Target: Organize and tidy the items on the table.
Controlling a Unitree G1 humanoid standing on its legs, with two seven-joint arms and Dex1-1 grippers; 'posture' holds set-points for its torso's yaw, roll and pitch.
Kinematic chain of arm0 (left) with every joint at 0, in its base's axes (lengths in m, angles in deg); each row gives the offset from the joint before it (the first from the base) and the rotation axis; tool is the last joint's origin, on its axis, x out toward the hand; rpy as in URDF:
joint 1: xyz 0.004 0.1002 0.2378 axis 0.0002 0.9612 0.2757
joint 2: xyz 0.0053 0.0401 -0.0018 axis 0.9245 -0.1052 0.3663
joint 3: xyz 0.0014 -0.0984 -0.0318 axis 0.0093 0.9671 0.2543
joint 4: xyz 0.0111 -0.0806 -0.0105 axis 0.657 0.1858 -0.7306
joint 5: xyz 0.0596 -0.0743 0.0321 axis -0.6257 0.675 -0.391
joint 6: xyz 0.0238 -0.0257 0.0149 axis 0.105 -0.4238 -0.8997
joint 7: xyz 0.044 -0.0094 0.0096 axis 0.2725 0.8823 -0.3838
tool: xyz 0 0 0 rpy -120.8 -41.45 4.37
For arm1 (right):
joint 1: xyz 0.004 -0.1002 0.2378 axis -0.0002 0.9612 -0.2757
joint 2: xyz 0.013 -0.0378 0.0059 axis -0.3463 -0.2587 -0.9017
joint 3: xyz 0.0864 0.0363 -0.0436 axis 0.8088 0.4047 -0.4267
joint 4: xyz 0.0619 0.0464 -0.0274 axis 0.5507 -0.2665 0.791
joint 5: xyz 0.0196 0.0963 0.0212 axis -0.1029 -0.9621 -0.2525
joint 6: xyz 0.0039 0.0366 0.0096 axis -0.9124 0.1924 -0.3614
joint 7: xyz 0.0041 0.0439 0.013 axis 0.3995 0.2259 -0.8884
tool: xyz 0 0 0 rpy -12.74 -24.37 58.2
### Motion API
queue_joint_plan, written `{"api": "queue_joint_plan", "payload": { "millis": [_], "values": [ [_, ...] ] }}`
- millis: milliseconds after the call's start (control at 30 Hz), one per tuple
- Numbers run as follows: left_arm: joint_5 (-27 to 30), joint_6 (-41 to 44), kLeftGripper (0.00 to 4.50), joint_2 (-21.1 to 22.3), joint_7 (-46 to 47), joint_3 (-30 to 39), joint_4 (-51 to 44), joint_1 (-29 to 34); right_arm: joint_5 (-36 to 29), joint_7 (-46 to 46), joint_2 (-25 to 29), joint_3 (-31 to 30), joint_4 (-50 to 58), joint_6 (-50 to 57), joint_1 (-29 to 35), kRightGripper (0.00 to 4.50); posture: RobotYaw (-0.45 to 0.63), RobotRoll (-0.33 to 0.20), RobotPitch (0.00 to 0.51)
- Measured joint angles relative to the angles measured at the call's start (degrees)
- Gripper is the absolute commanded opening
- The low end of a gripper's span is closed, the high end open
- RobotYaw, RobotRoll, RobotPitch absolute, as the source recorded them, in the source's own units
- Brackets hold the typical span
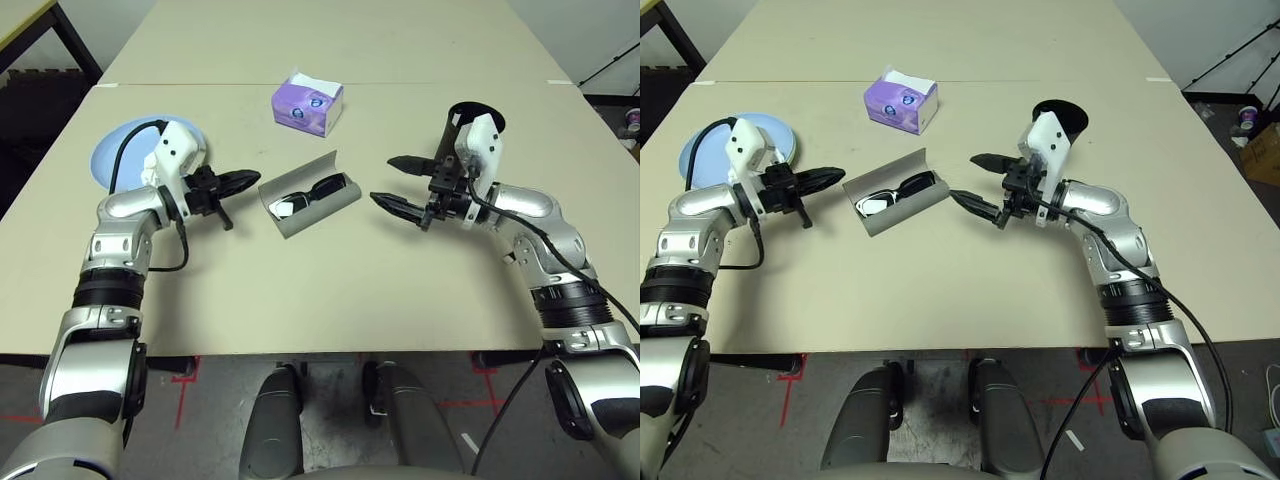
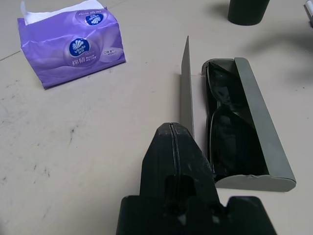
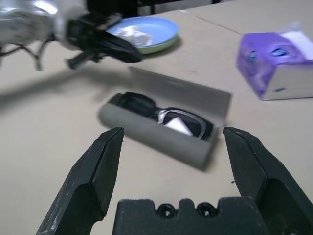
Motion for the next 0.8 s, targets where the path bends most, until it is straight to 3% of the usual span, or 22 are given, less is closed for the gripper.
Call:
{"api": "queue_joint_plan", "payload": {
  "millis": [200, 800],
  "values": [
    [-0.29, -0.62, 0.03, -0.59, -0.84, -0.04, 1.71, -1.06, -0.44, -2.5, 3.64, 0.2, 1.0, -2.92, 0.61, 4.5, -0.04, 0.0, 0.193],
    [-0.81, -2.62, 0.03, -1.3, -4.66, -1.62, 4.61, -1.52, -0.57, 1.96, 1.81, 1.86, -2.71, -8.84, 2.25, 4.5, -0.05, 0.0, 0.194]
  ]
}}
